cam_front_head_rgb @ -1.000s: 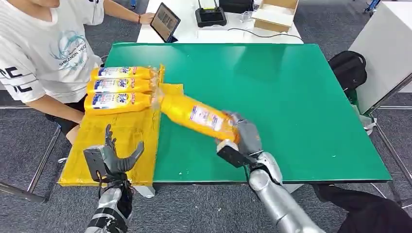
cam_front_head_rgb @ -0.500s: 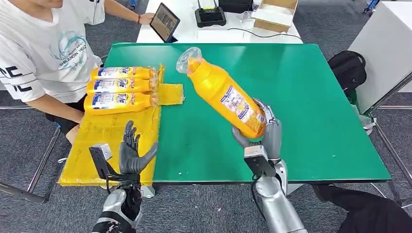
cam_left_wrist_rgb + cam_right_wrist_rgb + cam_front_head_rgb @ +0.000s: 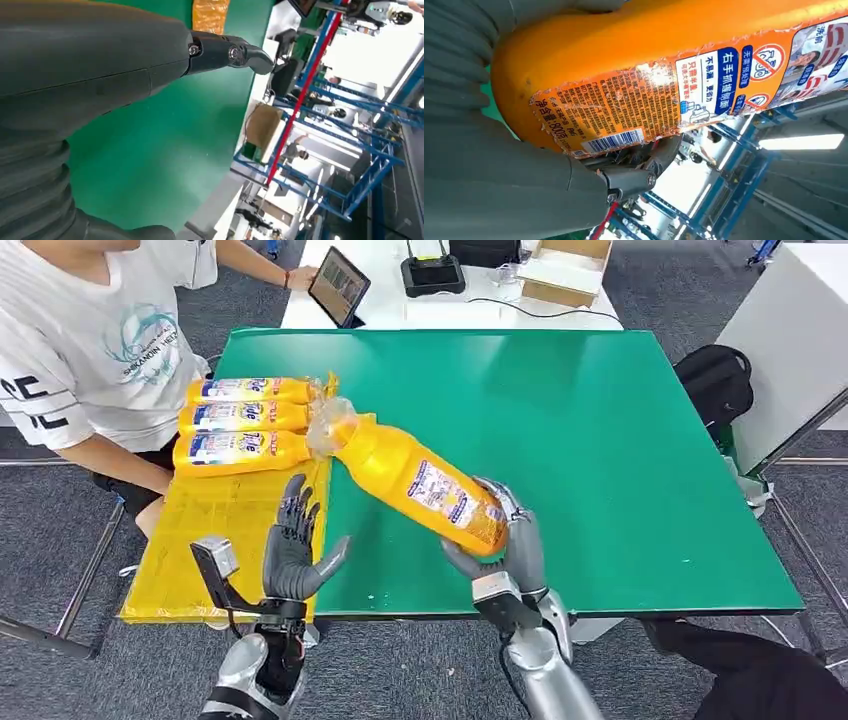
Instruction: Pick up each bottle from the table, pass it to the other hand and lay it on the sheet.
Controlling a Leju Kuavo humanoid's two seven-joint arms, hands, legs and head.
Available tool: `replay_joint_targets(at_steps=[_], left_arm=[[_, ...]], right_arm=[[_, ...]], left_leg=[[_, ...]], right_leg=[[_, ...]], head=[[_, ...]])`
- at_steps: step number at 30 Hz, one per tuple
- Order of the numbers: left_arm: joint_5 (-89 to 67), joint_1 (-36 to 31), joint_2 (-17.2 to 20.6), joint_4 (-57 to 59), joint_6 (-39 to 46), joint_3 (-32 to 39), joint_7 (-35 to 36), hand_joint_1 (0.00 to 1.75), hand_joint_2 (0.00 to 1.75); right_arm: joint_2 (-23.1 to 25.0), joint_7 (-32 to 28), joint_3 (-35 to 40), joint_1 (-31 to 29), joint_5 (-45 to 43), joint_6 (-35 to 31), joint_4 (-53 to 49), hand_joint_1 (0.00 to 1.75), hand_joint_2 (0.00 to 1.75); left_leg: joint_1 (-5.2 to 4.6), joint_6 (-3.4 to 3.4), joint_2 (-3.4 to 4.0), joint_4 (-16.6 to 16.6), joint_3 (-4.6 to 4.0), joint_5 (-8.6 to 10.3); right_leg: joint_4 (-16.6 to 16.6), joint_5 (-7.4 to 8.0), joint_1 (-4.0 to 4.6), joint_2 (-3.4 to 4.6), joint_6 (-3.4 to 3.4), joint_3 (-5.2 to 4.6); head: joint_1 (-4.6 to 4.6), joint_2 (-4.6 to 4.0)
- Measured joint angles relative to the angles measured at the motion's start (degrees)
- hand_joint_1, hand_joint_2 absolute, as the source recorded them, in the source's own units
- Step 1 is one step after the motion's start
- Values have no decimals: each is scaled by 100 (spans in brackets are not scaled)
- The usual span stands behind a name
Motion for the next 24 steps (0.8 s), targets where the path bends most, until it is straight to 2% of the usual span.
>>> replay_joint_targets(at_steps=[3, 9, 24], left_arm=[[48, 1, 4, -18, -140, -94, 52, 0, 175], [164, -7, 4, 11, -263, -293, 131, 0, 175], [184, -16, 17, 57, -381, -463, 166, 0, 175]], right_arm=[[100, 4, 63, 12, -195, 322, 117, 175, 175], [322, -42, 374, -54, -223, 501, 669, 175, 175], [464, 181, 774, -405, -142, 689, 1766, 175, 175]], left_leg=[[0, 0, 1, 0, 1, 0], [1, 0, 2, 0, 1, 0], [1, 0, 2, 0, 0, 0]], right_leg=[[0, 0, 0, 0, 0, 0], [1, 0, 1, 1, 0, -1], [0, 0, 1, 1, 0, -3]], head=[[2, 0], [2, 0], [2, 0]])
